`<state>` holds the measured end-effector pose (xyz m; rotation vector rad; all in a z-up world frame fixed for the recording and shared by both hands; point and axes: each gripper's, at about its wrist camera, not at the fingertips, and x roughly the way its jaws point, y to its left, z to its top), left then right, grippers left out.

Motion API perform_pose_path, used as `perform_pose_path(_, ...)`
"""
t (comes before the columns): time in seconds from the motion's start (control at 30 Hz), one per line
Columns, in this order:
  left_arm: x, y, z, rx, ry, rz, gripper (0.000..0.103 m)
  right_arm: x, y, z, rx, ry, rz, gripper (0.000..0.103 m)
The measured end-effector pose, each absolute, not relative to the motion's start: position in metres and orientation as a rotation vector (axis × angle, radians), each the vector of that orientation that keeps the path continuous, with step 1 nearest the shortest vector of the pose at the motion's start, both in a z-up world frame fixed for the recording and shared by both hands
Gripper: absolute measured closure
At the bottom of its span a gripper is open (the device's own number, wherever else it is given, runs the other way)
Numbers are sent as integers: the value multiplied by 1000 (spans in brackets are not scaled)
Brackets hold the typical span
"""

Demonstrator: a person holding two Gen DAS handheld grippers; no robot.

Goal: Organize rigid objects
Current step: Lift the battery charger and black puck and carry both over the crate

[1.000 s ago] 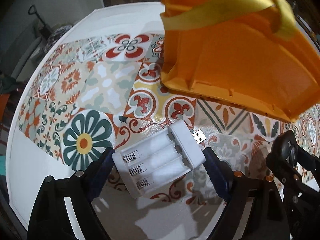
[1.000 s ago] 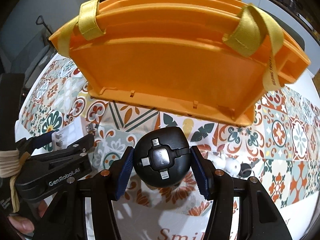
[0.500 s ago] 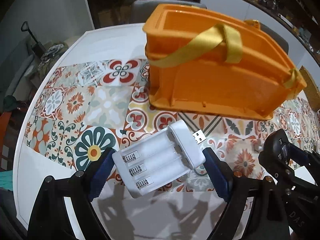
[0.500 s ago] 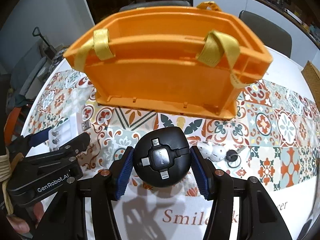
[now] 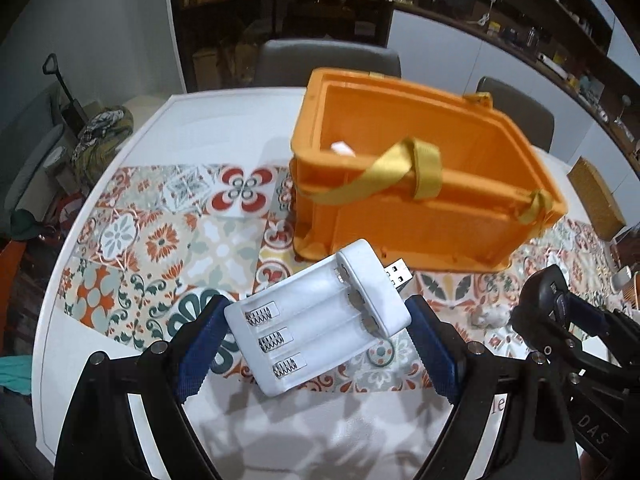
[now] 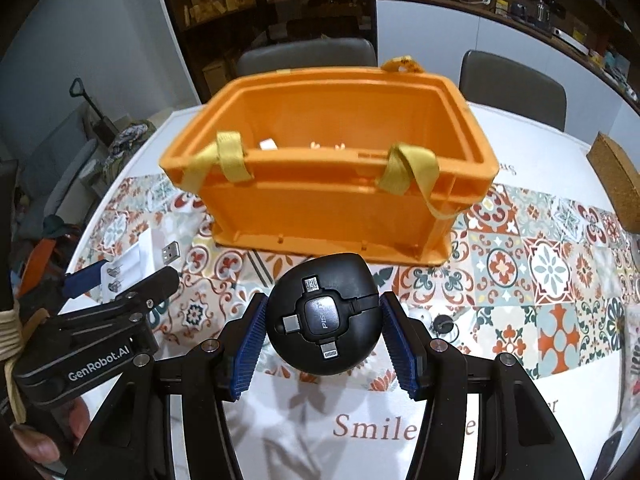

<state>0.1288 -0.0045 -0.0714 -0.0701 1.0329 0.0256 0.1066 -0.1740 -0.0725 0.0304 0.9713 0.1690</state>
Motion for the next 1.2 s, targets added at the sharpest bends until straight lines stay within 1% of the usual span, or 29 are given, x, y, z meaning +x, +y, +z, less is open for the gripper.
perform_pose_path(0.7,150,-10,0,-26,859,-60,14,118,-186,-19,131,848,116,47)
perform_pose_path(1.03,176,-16,21,-51,850,-125,14,133,-191,8,128,785,78,47)
perform_pose_path(1.2,190,-22,32,-33,827,-137,14,145,-196,16,141,783,51,47)
